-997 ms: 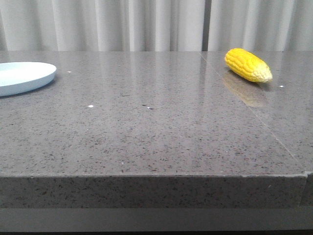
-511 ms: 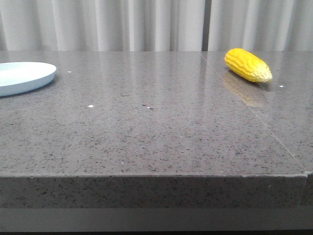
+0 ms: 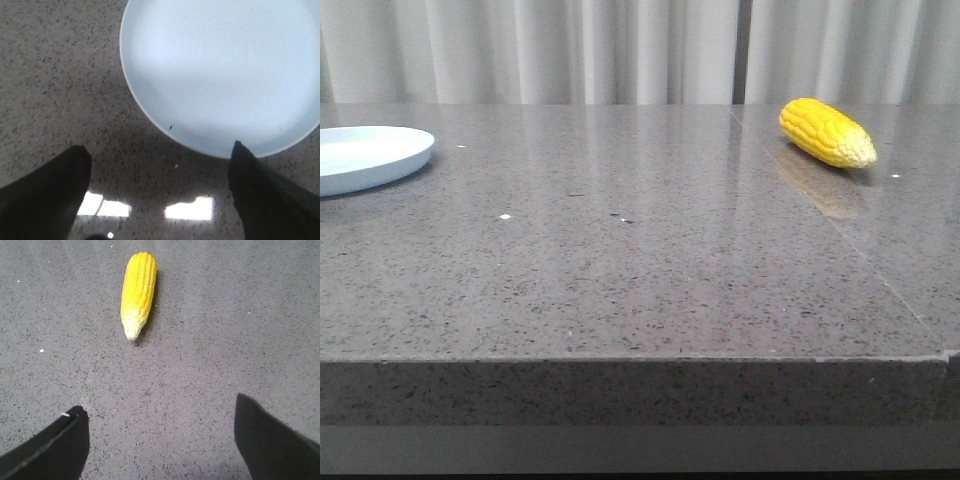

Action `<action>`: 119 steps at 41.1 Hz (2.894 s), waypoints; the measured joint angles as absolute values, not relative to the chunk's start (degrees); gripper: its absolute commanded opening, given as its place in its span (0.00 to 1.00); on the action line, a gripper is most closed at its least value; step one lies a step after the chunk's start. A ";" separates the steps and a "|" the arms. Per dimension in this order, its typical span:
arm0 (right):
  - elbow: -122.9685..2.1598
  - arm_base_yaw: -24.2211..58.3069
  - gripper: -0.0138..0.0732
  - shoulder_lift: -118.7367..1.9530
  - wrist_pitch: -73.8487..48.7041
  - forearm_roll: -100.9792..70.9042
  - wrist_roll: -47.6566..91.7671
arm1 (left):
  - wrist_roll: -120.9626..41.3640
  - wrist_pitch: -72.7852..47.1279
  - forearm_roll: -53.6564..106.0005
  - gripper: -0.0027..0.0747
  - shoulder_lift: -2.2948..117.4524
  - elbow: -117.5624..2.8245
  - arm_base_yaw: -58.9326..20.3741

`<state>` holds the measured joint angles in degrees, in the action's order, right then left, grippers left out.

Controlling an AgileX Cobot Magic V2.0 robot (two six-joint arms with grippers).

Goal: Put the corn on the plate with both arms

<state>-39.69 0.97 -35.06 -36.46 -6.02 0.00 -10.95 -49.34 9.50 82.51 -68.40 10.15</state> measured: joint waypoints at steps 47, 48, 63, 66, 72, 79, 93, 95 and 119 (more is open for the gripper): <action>-39.69 0.97 0.87 -35.06 -36.46 -6.06 0.00 | -14.73 -48.34 16.73 0.01 104.16 -81.71 12.44; -39.69 0.97 0.87 -35.06 -36.46 -6.06 0.00 | -14.73 -48.58 16.93 0.01 104.16 -81.94 12.44; -39.69 0.97 0.87 -35.06 -36.46 -6.06 0.00 | -16.23 -57.02 18.15 0.01 104.39 -94.08 4.16; -39.69 0.97 0.87 -35.06 -36.46 -6.06 0.00 | -16.29 -57.54 19.55 0.01 104.39 -96.25 1.23; -39.69 0.97 0.87 -35.06 -36.46 -6.06 -0.30 | -16.29 -57.06 22.44 0.01 104.39 -97.73 -4.73; -39.69 0.97 0.87 -35.06 -36.46 -6.06 -0.30 | -16.29 -56.57 23.09 0.01 104.85 -97.87 -11.37; -39.69 0.97 0.87 -35.06 -36.46 -6.15 0.00 | -16.37 -56.23 23.36 0.01 110.38 -97.93 -18.82; -39.69 0.97 0.87 -35.06 -36.46 -6.15 0.00 | -16.37 -56.35 23.36 0.02 111.00 -97.93 -19.06; -39.69 0.97 0.87 -35.06 -36.46 -6.15 -0.30 | -16.37 -61.67 19.58 0.60 109.94 -98.01 -19.04</action>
